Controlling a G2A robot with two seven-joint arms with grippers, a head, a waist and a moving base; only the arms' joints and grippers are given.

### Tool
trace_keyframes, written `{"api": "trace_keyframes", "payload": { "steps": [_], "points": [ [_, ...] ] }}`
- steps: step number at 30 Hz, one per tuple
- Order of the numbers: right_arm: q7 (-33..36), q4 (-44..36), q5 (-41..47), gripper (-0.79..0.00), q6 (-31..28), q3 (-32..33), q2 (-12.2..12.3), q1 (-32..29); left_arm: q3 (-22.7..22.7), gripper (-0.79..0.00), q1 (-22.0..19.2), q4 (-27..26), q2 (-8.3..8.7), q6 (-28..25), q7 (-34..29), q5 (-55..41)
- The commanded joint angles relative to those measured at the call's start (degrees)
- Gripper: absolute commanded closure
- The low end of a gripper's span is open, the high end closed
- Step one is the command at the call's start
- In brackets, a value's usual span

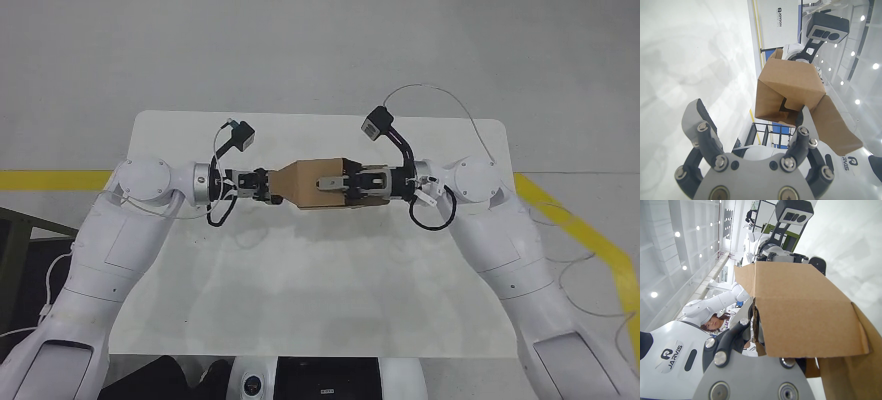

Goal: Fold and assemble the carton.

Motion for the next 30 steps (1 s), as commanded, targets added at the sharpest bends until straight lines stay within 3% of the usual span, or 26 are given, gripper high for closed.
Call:
{"api": "trace_keyframes", "payload": {
  "steps": [1, 30],
  "points": [
    [0.2, 0.1, 0.0, 0.0, 0.0, -0.4, -0.1, 0.2, 0.1, -0.785, -0.1, 0.0, -0.02, 0.0, 0.0, 0.0],
    [-0.1, 1.3, -0.2, 0.0, -0.5, -0.9, -0.2, 0.8, -0.7, -0.785, 0.3, -0.1, 0.21, -0.2, 0.3, -0.3]
  ]
}}
